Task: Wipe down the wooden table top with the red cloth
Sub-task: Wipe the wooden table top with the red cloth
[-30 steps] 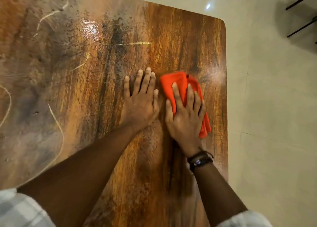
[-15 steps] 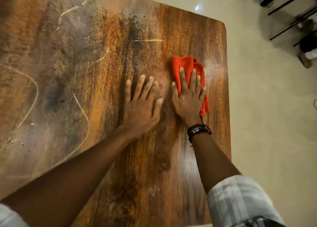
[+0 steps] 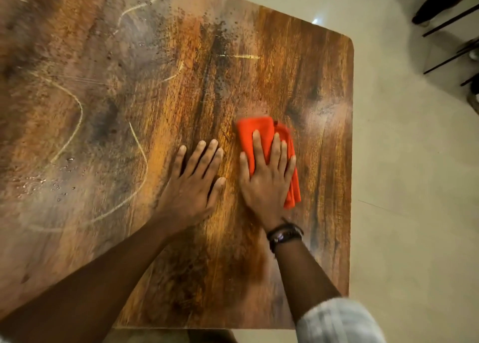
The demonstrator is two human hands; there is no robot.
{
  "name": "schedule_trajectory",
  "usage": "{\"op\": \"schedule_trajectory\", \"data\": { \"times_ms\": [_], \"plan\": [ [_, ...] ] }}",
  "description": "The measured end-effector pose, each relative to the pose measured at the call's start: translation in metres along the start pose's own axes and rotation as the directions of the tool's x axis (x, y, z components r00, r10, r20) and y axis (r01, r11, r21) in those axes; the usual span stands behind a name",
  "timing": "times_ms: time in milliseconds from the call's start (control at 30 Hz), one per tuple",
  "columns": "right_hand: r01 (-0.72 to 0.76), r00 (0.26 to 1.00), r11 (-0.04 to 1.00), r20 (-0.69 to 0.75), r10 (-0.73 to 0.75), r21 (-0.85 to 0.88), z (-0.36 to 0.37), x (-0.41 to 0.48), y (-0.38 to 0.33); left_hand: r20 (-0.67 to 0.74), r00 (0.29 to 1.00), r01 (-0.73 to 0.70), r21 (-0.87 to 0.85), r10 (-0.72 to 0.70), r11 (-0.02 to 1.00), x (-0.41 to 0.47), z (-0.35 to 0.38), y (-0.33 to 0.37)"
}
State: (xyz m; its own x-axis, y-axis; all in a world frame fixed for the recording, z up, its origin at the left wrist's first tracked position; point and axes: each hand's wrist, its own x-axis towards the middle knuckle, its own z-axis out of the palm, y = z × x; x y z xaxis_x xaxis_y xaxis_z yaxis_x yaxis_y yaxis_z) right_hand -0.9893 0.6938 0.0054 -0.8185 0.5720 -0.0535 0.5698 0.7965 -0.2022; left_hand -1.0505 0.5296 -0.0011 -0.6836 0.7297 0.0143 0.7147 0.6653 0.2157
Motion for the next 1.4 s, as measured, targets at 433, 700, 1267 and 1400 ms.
{"op": "schedule_trajectory", "data": {
  "times_ms": [433, 700, 1267, 1400],
  "plan": [
    [0.022, 1.000, 0.999, -0.006, -0.022, 0.023, 0.000, 0.015, -0.005, -0.027, 1.000, 0.008, -0.024, -0.009, 1.000, -0.002, 0.000, 0.001],
    [0.080, 0.993, 0.996, 0.087, -0.076, -0.039, -0.003, -0.148, 0.011, -0.013, 1.000, 0.005, -0.028, -0.006, 1.000, -0.002, -0.001, 0.000],
    [0.009, 1.000, 1.000, 0.027, -0.009, -0.013, 0.008, -0.086, -0.011, 0.001, 1.000, 0.000, -0.057, 0.000, 0.998, -0.005, 0.001, -0.002],
    [0.052, 0.997, 0.998, 0.064, -0.050, -0.022, 0.011, -0.187, -0.001, -0.003, 1.000, 0.005, -0.089, -0.006, 0.996, -0.007, -0.001, -0.001]
  ]
}}
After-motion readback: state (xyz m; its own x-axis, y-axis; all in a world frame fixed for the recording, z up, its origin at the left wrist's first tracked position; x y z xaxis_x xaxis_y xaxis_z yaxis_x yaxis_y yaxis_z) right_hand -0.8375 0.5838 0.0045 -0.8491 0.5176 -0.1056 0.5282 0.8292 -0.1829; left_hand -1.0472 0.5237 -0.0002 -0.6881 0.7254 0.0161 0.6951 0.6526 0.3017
